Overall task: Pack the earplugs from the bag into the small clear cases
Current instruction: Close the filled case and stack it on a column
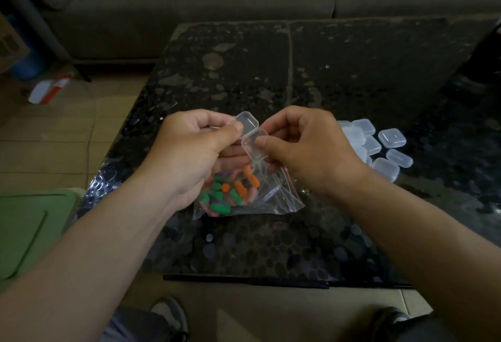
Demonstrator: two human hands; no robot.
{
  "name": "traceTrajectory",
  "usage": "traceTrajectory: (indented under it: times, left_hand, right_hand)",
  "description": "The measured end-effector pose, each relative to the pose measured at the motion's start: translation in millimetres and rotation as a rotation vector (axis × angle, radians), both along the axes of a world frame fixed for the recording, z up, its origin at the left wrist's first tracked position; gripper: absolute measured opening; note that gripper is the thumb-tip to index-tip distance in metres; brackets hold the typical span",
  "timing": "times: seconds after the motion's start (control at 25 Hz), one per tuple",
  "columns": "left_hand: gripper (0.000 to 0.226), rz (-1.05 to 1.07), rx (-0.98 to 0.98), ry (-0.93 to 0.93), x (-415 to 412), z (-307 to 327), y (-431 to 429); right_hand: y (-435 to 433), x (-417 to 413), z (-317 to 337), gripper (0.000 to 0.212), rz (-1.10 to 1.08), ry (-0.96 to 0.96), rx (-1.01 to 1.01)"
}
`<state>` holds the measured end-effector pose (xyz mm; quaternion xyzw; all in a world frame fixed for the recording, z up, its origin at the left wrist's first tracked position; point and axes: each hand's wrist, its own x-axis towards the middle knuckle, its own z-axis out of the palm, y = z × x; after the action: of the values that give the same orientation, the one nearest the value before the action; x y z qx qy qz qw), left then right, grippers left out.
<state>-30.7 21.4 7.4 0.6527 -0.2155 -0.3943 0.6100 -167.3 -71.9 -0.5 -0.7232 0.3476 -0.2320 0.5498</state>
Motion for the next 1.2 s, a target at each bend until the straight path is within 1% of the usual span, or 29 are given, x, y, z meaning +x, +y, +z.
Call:
traceTrajectory:
  times: [0.12,0.2,0.28,0.36,0.4,0.44,0.52,0.56,0.64,0.72,0.8,0.88,0.96,1.08,1.2]
  left_hand:
    - [0.011,-0.034,-0.001,-0.021,2.0,-1.0,2.0]
    - [0.019,-0.084,-0.011,-0.072,1.6,-0.8,3.2]
    - [0.028,-0.089,0.009,-0.155,4.7,0.3,3.7]
    - [0.03,-0.049,0.046,-0.231,13.9,2.1,4.3]
    - [0.031,-0.04,0.069,-0.256,18.5,3.1,5.0]
    - [0.032,-0.045,0.093,-0.271,22.3,3.6,6.2]
    - [0.033,-0.081,0.13,-0.294,26.6,1.8,8.4]
    - [0.033,-0.098,0.14,-0.306,27.7,-0.3,9.1]
    - [0.032,-0.116,0.156,-0.316,28.5,-5.1,8.6]
    - [0.028,-0.134,0.176,-0.31,29.4,-9.0,7.2]
    - [0.025,-0.161,0.196,-0.293,30.0,-12.6,6.4]
    - [0.026,-0.196,0.218,-0.296,30.5,-16.6,5.9]
    - [0.027,-0.222,0.234,-0.32,31.2,-19.6,5.3]
    - [0.023,-0.236,0.244,-0.327,31.6,-21.4,5.0]
    - [0.019,-0.233,0.253,-0.334,29.9,-21.9,4.6]
  right_hand:
    - [1.9,0.9,1.2,0.012,0.006,-0.021,0.024]
    - [3.7,1.0,4.1,0.017,0.017,-0.028,0.071]
    - [3.9,2.2,7.2,0.013,0.034,-0.041,0.151]
    - [-1.9,1.9,9.2,0.003,-0.008,-0.037,0.209]
    - [-7.1,0.0,9.1,0.005,-0.036,0.014,0.167]
    - [-12.4,-2.6,8.1,0.011,-0.044,0.102,0.076]
    - [-19.2,-6.7,3.5,0.022,-0.007,0.289,-0.09]
    - [-19.4,-7.4,1.9,0.024,0.026,0.357,-0.128]
    - [-16.5,-6.0,-1.4,0.02,0.105,0.43,-0.124]
    - [-12.6,-3.2,-3.1,0.015,0.186,0.475,-0.088]
    - [-11.4,-1.8,-5.5,0.012,0.217,0.525,-0.077]
    - [-10.8,-0.7,-9.1,0.006,0.226,0.558,-0.111]
    - [-9.2,0.4,-12.6,0.003,0.231,0.543,-0.15]
    - [-7.3,3.3,-16.8,0.005,0.249,0.516,-0.213]
    - [-6.5,3.8,-18.6,0.006,0.289,0.535,-0.269]
